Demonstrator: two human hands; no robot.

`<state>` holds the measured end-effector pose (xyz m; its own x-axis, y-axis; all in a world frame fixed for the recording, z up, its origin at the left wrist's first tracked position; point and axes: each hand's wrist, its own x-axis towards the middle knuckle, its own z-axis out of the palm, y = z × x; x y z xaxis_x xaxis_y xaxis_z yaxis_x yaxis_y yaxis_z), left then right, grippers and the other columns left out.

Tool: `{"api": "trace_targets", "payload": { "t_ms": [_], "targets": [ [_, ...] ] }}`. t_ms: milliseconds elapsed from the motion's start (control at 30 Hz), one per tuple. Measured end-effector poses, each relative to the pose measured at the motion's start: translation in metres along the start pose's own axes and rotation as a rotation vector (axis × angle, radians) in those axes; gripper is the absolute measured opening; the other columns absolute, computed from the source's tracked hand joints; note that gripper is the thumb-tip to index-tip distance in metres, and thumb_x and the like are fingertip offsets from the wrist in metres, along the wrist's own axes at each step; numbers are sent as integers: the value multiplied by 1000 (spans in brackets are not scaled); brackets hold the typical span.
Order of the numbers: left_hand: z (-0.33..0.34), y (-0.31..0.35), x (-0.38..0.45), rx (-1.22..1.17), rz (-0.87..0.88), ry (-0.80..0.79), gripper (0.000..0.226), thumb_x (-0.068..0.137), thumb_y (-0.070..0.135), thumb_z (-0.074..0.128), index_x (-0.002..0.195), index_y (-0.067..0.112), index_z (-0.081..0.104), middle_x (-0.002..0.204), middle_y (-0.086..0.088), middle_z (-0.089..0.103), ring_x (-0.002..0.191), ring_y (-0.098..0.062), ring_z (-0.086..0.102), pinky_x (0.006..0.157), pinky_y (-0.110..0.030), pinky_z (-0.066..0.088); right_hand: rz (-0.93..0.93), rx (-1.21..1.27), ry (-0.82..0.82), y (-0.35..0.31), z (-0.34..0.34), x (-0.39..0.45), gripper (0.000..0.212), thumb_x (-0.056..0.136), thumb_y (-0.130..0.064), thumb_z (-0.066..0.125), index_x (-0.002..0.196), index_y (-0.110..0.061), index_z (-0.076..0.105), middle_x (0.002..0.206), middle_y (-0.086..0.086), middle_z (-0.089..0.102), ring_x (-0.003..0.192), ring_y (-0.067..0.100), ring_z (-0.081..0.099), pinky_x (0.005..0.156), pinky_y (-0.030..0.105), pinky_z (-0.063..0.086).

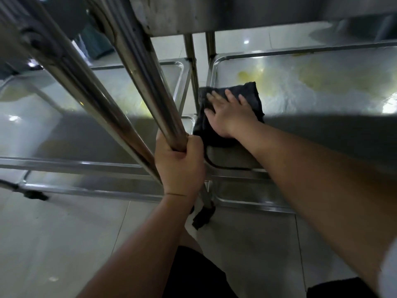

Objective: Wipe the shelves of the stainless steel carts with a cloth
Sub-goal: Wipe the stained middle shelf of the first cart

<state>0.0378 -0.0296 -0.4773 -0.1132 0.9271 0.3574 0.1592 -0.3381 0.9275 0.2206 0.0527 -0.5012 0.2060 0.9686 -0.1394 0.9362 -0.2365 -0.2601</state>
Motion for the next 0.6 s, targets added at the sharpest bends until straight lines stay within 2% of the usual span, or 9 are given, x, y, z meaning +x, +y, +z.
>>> {"api": "trace_targets", "payload": {
  "t_ms": [100,167,267,367,433,533,600],
  "targets": [
    [0,-2,2,1,2,0,22,81,25,64,81,7,51,65,-20,53,57,-40,54,51,-46,49,21,22,13,-20,1,14,63,104,-60,14,164,-40,14,173,-16,-2,160,25,-5,126,53,-6],
    [-1,-2,3,5,15,-2,21,81,23,64,81,6,51,64,-19,53,57,-40,54,51,-46,49,-79,14,-16,-25,2,4,62,104,-61,17,162,-41,23,173,-15,0,160,24,-5,126,53,-6],
    [0,-2,2,-15,14,9,19,80,22,63,79,8,52,62,-14,56,56,-35,56,50,-37,48,-235,27,-39,-26,10,-30,61,102,-63,19,158,-44,32,172,-18,5,160,18,-7,127,52,-5],
    [1,-1,1,-4,7,27,12,79,24,63,76,21,51,60,-1,54,54,-25,55,52,-27,47,-317,25,-56,-24,14,-66,60,103,-62,19,160,-48,20,171,-21,1,159,14,-8,128,49,-5],
    [2,0,1,-4,-16,39,12,78,26,62,76,21,51,58,1,55,52,-16,55,52,-23,46,-319,6,-61,-19,18,-84,62,103,-62,16,163,-47,7,171,-21,-6,158,13,-11,127,48,-7],
    [3,3,-1,26,-33,52,13,78,28,62,78,18,54,61,-7,59,54,-20,59,53,-24,47,-281,7,-57,-8,24,-105,68,99,-67,12,162,-46,-2,170,-21,-10,158,11,-15,127,47,-10],
    [3,6,-2,23,-49,49,21,79,29,61,84,8,56,63,-13,60,54,-20,61,53,-24,48,-261,1,-42,2,27,-114,71,97,-70,9,163,-45,-2,170,-21,-8,157,10,-15,127,45,-11]
  ]
}}
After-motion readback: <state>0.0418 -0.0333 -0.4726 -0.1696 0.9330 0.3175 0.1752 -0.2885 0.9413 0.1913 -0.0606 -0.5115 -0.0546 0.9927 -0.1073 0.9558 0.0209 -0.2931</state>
